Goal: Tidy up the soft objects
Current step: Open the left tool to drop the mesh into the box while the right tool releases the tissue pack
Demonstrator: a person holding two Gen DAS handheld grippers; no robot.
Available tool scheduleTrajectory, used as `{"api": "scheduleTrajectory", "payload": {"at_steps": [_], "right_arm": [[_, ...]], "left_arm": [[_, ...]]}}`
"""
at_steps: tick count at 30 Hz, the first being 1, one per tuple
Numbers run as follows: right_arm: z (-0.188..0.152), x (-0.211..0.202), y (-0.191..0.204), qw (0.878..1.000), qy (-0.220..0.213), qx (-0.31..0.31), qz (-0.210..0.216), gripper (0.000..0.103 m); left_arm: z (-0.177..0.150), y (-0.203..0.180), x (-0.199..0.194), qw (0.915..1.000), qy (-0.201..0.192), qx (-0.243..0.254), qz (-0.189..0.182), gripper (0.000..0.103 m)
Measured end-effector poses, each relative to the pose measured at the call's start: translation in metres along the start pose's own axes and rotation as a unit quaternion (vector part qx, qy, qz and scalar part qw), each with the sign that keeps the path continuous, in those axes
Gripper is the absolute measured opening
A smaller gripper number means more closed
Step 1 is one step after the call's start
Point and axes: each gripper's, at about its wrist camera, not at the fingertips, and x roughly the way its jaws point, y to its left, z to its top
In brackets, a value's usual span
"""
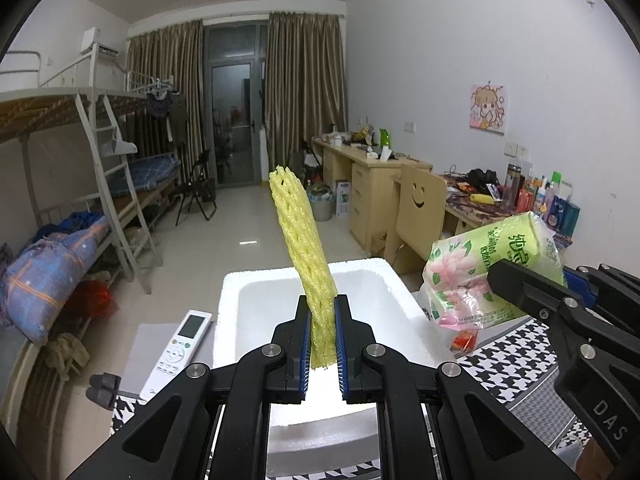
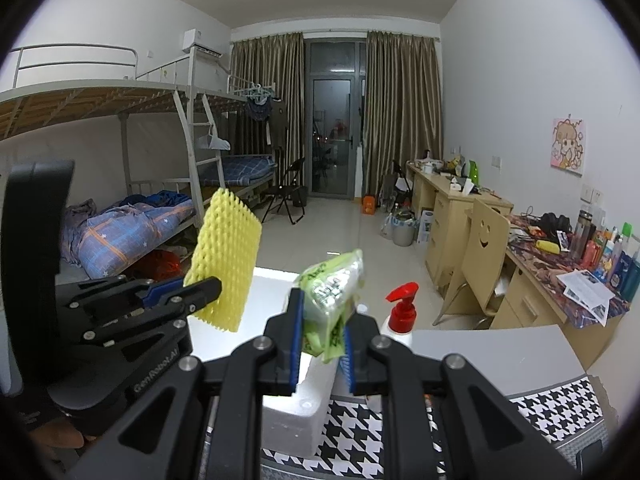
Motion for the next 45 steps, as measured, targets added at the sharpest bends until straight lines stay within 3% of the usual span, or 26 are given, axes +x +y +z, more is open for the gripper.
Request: {"api": "scheduleTrajectory", "payload": {"at_steps": [4, 6, 10, 12, 17, 19, 29, 45], "right_arm": [[0.001, 0.002, -0.003, 1.0, 0.002, 0.001, -0.002, 0.02], [0.002, 0.002, -0.003, 1.0, 0.002, 0.002, -0.003, 0.02], [0.003, 0.002, 0.0, 1.0, 0.004, 0.001, -0.005, 0.02], [0.003, 0.003, 0.001, 1.0, 0.004, 0.002, -0.005, 0.02], [0.005, 0.006, 0.001, 1.0, 0.007, 0.001, -0.001, 0.02], [0.005, 0.008, 0.001, 1.0, 0.006, 0.0, 0.0, 0.02], [0.006, 0.019, 0.009, 1.0, 0.015, -0.006, 0.014, 0.02], [0.007, 0.04, 0.027, 0.999, 0.033, -0.02, 0.023, 0.02]], "left_arm": [[-0.001, 0.003, 0.009, 0.9999, 0.01, 0.0, -0.005, 0.012], [-0.002, 0.006, 0.015, 0.9997, 0.022, -0.001, -0.009, 0.017], [-0.004, 0.009, 0.018, 0.9997, 0.025, 0.003, 0.005, 0.062], [-0.004, 0.012, 0.015, 0.9997, 0.017, 0.005, 0.019, 0.067], [-0.002, 0.025, 0.004, 0.9991, 0.001, -0.01, 0.042, 0.092], [0.0, 0.031, 0.001, 0.9985, -0.008, -0.019, 0.051, 0.097], [-0.002, 0.049, -0.016, 0.9956, -0.023, -0.048, 0.077, 0.102], [-0.013, 0.066, -0.038, 0.9934, -0.031, -0.044, 0.102, 0.102]]}}
